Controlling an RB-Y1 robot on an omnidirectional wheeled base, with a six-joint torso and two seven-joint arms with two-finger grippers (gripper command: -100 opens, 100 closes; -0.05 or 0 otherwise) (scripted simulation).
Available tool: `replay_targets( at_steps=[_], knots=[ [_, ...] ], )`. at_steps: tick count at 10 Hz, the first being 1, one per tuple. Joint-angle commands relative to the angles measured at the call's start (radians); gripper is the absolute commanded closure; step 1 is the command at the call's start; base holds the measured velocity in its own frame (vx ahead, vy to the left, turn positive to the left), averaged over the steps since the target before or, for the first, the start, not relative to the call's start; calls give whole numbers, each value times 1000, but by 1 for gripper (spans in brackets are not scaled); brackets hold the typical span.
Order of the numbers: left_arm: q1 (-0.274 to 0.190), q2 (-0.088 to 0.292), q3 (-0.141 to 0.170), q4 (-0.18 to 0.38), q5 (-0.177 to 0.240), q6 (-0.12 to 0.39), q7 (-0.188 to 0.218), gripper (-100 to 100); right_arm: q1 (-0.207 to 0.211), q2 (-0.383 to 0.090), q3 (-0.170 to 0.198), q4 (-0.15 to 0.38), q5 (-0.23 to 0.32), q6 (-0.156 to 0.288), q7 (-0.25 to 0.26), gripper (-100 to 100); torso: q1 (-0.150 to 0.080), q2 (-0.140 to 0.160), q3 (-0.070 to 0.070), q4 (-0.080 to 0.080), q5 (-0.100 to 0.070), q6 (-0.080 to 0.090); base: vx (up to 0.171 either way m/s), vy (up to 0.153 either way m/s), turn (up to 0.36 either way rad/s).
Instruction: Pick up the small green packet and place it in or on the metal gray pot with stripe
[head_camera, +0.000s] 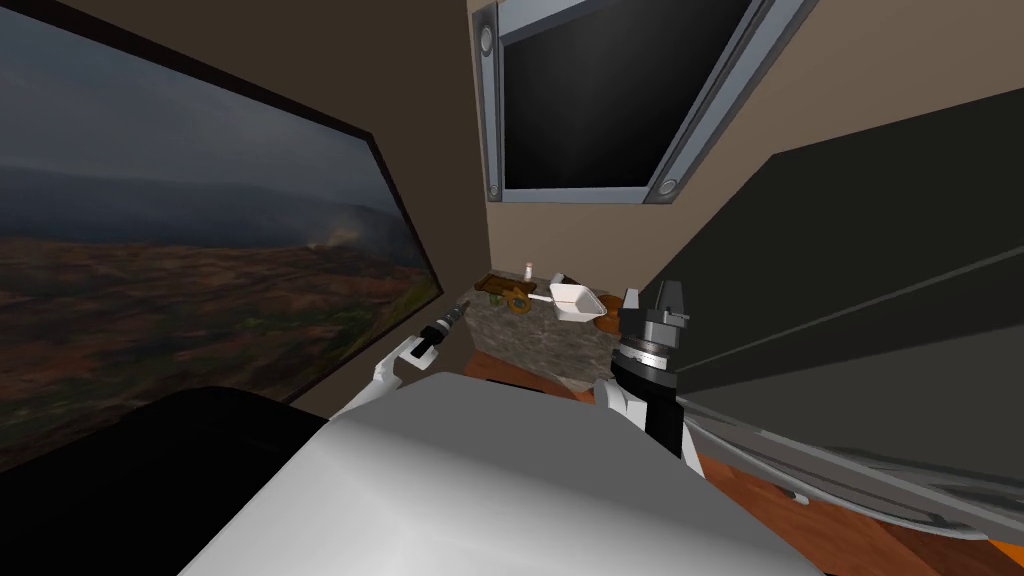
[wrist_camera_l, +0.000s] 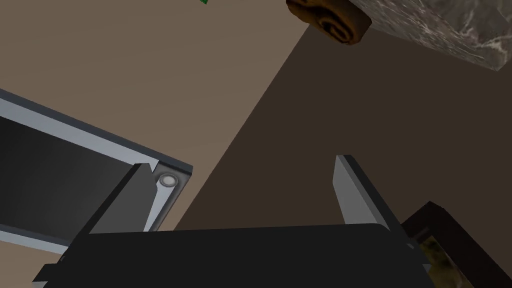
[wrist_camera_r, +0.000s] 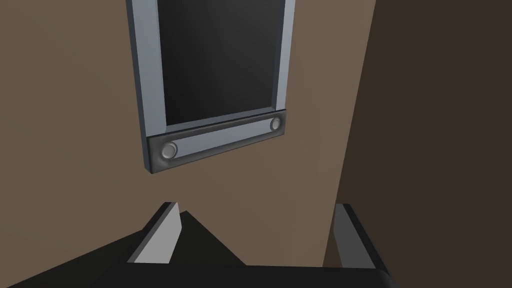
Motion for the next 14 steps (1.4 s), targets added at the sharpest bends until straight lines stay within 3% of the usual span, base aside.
replay_targets(
  at_steps=[1,7,8,9,10,11,12,14],
  knots=[
    [-18,25,-8,34,-14,2,-5,-100,0,0,0,0,0,0,0,0,0,0,0,0,0,0,59,-118,-104],
    [-98,136,-52,175,-76,18,-31,-100,0,0,0,0,0,0,0,0,-3,-4,-3,-1,-1,0,112,-147,-141],
    [-106,150,-57,195,-85,24,-35,-100,0,0,0,0,0,0,0,0,-1,-6,-3,-1,0,0,159,-59,-100],
    [-102,140,-55,183,-80,20,-32,-100,0,0,0,0,0,0,0,0,2,-6,-4,-1,0,0,72,-20,-14],
    [-104,141,-55,185,-81,22,-33,0,0,0,0,0,0,0,0,0,4,-2,-1,-1,1,-1,13,-5,3],
    [-104,141,-55,184,-81,22,-33,-100,0,0,0,0,0,0,0,0,5,2,1,0,1,-1,7,-2,-1],
    [-104,141,-55,184,-81,22,-33,100,0,0,0,0,0,0,0,0,6,4,2,1,1,-1,0,0,0],
    [-104,141,-55,184,-81,22,-33,100,0,0,0,0,0,0,0,0,6,5,3,1,1,-1,0,0,0]
  ],
)
